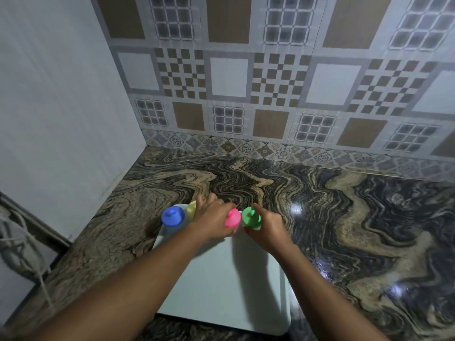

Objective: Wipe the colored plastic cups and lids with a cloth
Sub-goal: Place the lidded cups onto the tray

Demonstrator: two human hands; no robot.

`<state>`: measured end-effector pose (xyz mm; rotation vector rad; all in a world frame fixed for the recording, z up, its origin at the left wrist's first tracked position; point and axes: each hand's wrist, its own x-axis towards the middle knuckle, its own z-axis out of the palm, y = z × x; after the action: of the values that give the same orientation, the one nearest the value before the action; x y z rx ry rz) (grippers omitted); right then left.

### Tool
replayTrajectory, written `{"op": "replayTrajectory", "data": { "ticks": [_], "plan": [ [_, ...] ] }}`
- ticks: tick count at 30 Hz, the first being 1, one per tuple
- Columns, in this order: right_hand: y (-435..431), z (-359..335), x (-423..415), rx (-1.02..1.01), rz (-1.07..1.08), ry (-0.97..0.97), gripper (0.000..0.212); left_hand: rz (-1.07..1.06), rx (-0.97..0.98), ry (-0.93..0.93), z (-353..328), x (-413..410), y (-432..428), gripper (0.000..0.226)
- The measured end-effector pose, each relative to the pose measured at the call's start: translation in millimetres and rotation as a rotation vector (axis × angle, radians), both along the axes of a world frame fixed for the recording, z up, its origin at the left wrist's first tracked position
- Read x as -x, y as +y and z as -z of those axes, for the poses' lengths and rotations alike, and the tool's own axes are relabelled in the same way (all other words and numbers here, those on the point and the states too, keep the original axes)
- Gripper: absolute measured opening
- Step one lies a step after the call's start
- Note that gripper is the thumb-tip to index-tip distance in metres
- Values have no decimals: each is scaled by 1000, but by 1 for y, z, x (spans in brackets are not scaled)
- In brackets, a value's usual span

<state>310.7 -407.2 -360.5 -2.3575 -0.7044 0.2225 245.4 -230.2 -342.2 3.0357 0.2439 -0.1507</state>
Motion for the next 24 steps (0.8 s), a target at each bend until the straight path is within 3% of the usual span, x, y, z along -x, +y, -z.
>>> {"op": "replayTrajectory", "data": {
  "ticks": [8, 13, 17, 20, 24],
  "plan": [
    [-2, 10, -1, -12, -1, 8, 76, 9, -25, 48, -2, 2, -1, 70],
    [-6, 9, -5, 0, -47, 29, 102, -1, -58, 46, -8, 6, -3, 105],
    [-28, 2, -5, -54, -33, 10, 112, 9, -67, -247, -31, 25, 0, 100],
    [-57, 8, 5, -52, 21, -18, 95, -48, 35, -498, -34, 56, 15, 83],
    [-85, 36, 32, 46, 60, 60, 79, -178, 231, -633, -1, 102, 53, 72]
  ]
}}
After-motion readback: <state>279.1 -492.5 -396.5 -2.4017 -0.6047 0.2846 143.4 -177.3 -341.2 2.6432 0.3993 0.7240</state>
